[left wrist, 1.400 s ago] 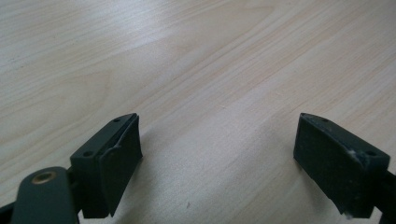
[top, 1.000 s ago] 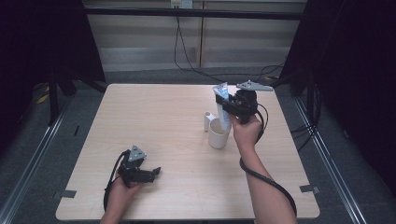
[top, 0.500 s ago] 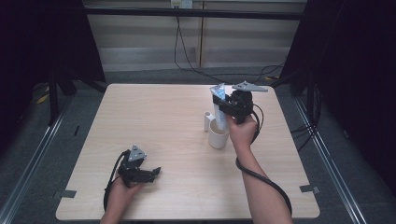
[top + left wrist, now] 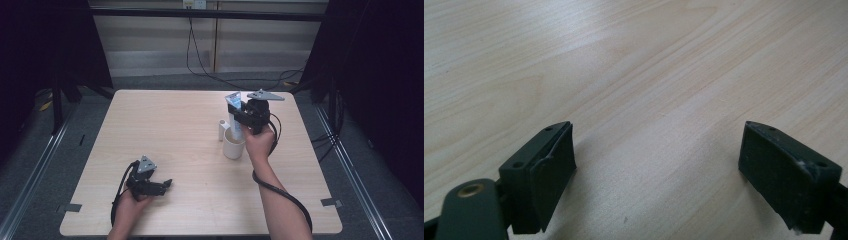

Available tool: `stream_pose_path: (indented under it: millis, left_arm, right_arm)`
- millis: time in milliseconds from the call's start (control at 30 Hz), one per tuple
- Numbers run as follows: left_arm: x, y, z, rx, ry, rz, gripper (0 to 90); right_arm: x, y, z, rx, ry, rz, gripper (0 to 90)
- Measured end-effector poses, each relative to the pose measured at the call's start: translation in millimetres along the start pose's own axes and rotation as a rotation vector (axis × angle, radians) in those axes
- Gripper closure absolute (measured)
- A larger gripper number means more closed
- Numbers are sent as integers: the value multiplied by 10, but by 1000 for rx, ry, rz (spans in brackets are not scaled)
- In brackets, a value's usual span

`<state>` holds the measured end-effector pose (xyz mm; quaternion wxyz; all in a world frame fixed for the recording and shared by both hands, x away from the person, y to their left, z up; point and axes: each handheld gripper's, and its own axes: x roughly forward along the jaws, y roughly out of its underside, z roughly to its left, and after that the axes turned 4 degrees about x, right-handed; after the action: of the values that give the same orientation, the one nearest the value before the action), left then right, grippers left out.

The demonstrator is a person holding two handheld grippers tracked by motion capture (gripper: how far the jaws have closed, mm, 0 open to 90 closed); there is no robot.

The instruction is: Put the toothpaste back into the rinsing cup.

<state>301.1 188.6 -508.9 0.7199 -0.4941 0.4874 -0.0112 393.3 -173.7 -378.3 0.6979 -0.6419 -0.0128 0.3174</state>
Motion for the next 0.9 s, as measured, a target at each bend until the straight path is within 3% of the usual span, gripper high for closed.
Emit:
stream_pose_path:
  millis: [233,900]
  left_arm:
    - [-2,0,3,3,0,3,146]
    - [1,0,-2,-3,0,-2,146]
  right_arm:
    - [7,35,10,-20,7,12,643]
    - [-44,206,-45,-7,5,18,632]
